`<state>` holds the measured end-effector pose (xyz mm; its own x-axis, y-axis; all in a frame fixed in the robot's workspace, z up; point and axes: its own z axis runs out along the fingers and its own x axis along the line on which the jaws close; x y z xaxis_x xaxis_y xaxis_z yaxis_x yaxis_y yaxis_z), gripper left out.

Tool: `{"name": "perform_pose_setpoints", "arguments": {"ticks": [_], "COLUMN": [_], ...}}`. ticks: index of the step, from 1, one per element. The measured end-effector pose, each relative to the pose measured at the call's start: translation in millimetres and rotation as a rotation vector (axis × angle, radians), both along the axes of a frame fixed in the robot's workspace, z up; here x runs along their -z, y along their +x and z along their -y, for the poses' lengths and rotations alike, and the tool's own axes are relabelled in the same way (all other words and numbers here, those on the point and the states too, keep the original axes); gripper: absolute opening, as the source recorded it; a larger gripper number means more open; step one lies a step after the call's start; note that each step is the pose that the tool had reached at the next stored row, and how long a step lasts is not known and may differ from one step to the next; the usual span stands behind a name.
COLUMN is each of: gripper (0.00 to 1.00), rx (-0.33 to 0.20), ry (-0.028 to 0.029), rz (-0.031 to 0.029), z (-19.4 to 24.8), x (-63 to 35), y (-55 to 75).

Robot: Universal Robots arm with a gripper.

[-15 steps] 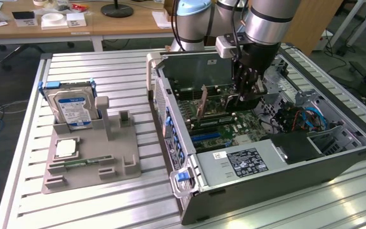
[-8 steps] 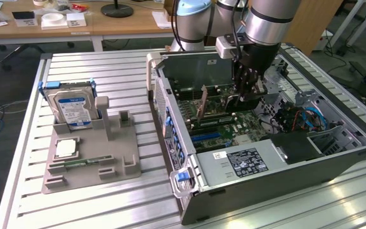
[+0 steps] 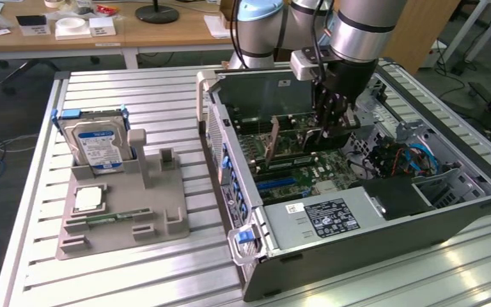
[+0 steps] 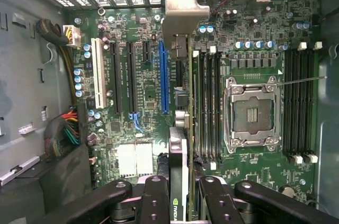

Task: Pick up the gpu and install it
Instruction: 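Insert the gpu into the slot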

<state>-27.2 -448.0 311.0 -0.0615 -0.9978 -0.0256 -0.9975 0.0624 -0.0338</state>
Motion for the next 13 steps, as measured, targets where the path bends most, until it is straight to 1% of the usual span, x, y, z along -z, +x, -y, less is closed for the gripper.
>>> {"name": "perform_pose_setpoints", "arguments": {"ticks": [4,10,13], "gripper": [0.27,0.27,0.27], "rx": [0.000,0.000,0.000], "ry": [0.0000,0.0001,-0.0002], "rz": [0.0000,0.0002,0.0001], "z": [0.1,0.2,0.2], "x": [0.3,10.5,11.8], "y": [0.0,0.1,0.0]}}
